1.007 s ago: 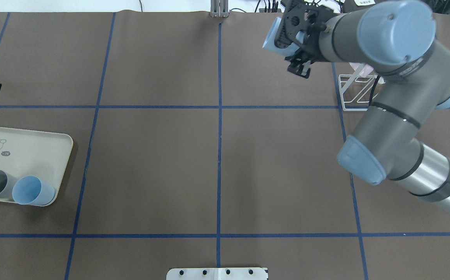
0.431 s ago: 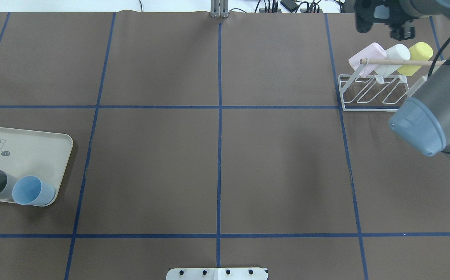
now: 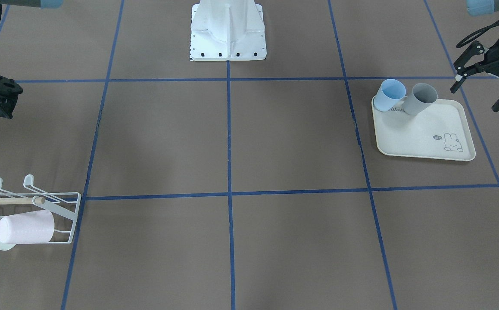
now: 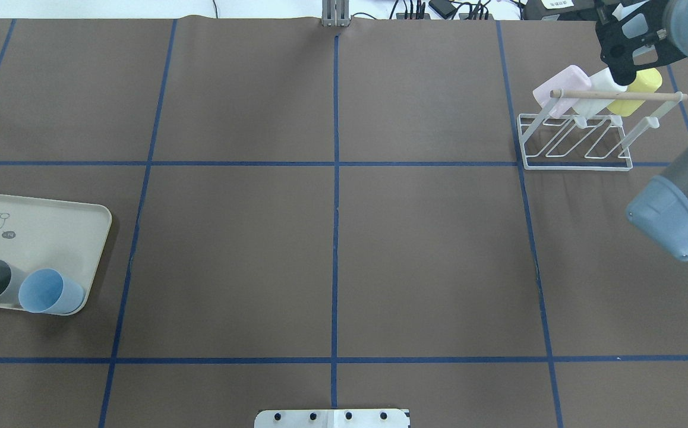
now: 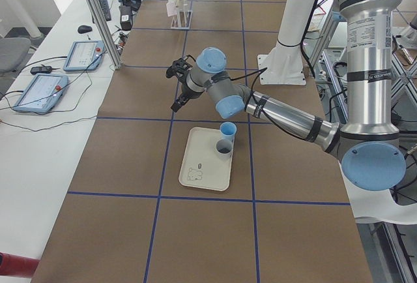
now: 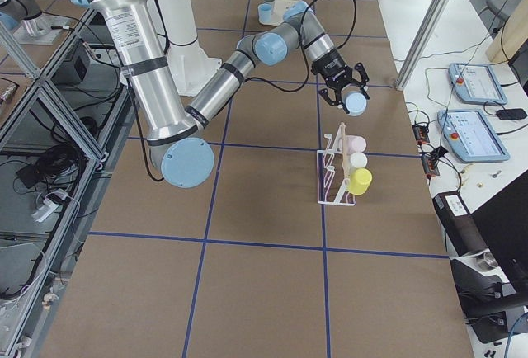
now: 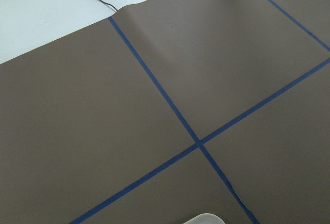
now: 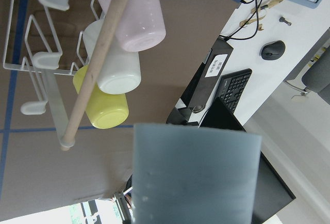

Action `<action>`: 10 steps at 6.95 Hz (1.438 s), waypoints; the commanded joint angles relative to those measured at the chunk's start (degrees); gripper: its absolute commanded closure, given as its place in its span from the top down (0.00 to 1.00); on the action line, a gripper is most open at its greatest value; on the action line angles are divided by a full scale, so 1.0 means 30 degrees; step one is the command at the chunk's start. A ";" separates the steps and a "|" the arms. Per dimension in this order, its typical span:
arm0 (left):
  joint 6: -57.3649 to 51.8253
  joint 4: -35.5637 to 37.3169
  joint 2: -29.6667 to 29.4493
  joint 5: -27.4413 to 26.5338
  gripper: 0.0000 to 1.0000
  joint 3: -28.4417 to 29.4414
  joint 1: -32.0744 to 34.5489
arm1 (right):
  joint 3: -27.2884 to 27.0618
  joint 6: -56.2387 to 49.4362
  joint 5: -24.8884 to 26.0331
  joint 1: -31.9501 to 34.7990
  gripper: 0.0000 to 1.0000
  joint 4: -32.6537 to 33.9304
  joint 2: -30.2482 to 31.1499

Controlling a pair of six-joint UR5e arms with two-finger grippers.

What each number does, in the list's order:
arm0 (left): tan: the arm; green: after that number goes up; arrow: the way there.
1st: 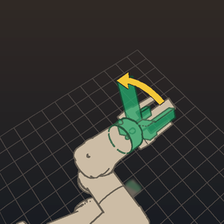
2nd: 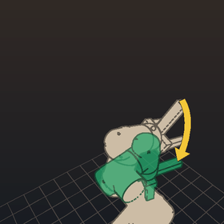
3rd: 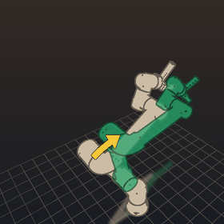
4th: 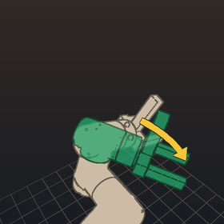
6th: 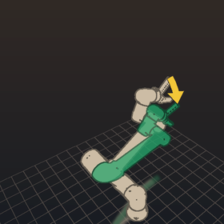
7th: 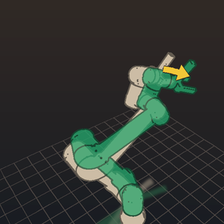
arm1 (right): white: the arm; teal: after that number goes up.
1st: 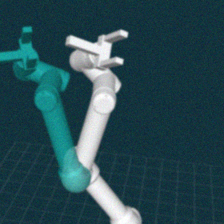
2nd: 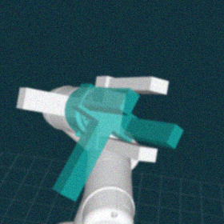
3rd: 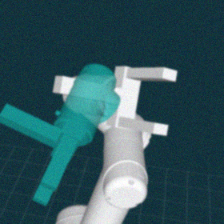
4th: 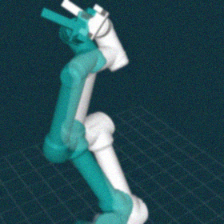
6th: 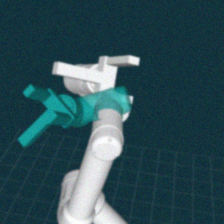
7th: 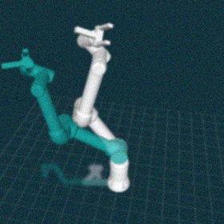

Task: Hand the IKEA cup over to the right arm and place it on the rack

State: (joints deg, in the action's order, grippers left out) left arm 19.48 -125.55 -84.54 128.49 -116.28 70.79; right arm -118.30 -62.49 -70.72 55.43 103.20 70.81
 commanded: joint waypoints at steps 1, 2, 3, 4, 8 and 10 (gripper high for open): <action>0.0040 -0.0073 -0.0003 0.0031 1.00 -0.0029 -0.0013 | -0.0178 0.1278 0.2026 -0.1853 0.00 0.0053 0.0740; 0.0127 -0.0073 -0.0003 0.0031 1.00 -0.0059 -0.0013 | -0.0178 0.2448 0.3576 -0.3140 0.00 0.0083 0.1381; 0.0186 -0.0102 -0.0032 0.0031 1.00 -0.0030 -0.0013 | -0.0352 0.2460 0.4549 -0.3762 0.00 0.0083 0.2199; 0.0506 -0.0132 -0.0032 0.0031 1.00 -0.0117 -0.0013 | -0.0324 0.2460 0.6038 -0.4378 0.00 0.0083 0.3136; 0.0831 -0.0161 -0.0032 0.0875 1.00 -0.0060 -0.0042 | 0.1222 0.3479 0.8133 -0.5494 0.00 0.0054 0.3672; 0.0831 -0.0191 -0.0032 0.0910 1.00 -0.0030 -0.0071 | 0.2047 0.4071 0.8630 -0.5936 0.00 0.0054 0.3730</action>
State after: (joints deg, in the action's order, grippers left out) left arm 21.97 -126.09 -84.64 130.95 -116.46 70.64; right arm -113.56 -51.13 -45.56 38.30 103.36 81.84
